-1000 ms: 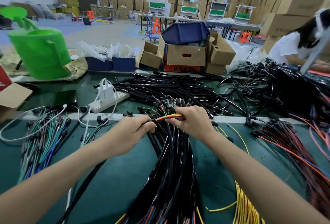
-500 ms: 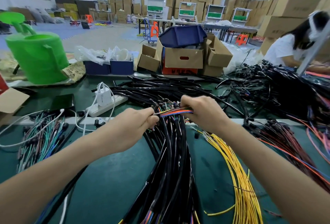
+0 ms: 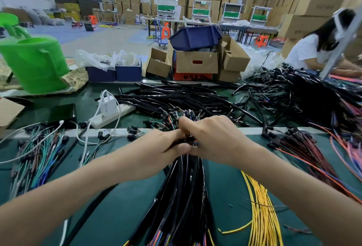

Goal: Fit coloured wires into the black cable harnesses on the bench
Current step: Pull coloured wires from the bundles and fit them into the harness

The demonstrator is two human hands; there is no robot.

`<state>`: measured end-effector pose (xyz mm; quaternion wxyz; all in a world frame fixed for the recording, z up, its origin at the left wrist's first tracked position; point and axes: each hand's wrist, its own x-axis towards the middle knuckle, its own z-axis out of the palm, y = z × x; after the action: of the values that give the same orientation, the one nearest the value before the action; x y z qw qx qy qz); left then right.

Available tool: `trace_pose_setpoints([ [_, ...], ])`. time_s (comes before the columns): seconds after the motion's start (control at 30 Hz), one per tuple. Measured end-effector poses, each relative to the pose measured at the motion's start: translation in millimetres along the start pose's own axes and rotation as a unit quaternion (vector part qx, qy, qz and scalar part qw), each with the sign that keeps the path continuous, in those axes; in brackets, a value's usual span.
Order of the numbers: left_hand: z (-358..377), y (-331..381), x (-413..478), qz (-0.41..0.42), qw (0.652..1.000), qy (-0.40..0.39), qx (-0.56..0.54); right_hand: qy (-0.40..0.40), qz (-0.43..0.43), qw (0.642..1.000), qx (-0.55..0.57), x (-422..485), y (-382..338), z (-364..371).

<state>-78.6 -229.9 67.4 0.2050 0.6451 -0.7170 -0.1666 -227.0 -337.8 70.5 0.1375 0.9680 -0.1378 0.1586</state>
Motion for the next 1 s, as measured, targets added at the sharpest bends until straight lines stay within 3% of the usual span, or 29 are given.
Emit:
trace_pose_setpoints([
  [0.13, 4, -31, -23, -0.044, 0.968, -0.050, -0.241, 0.008, 0.040, 0.999, 0.025, -16, 17, -4],
  [0.2, 7, -43, -36, -0.059, 0.955, -0.063, -0.283, 0.030, 0.028, 0.999, 0.003, -25, 24, -5],
  [0.4, 14, -45, -48, -0.049, 0.981, -0.036, -0.184, -0.032, 0.084, 0.994, 0.057, -44, 22, 5],
  [0.6, 17, -34, -44, -0.038, 0.994, -0.064, -0.079, -0.124, 0.008, 0.992, 0.008, -50, 16, 4],
  [0.77, 15, -27, -34, -0.026, 0.997, -0.059, -0.035, -0.191, 0.052, 0.980, -0.015, -52, 5, 1],
  [0.83, 13, -27, -31, -0.024, 0.998, -0.044, -0.046, -0.178, 0.074, 0.981, 0.002, -53, 3, -5],
  [0.9, 16, -22, -27, -0.012, 0.999, -0.020, -0.047, -0.081, 0.023, 0.995, -0.055, -52, 0, -3],
  [1.0, 32, -15, -20, 0.039, 0.998, 0.033, -0.031, -0.013, -0.046, 0.993, -0.111, -39, -24, 5],
])
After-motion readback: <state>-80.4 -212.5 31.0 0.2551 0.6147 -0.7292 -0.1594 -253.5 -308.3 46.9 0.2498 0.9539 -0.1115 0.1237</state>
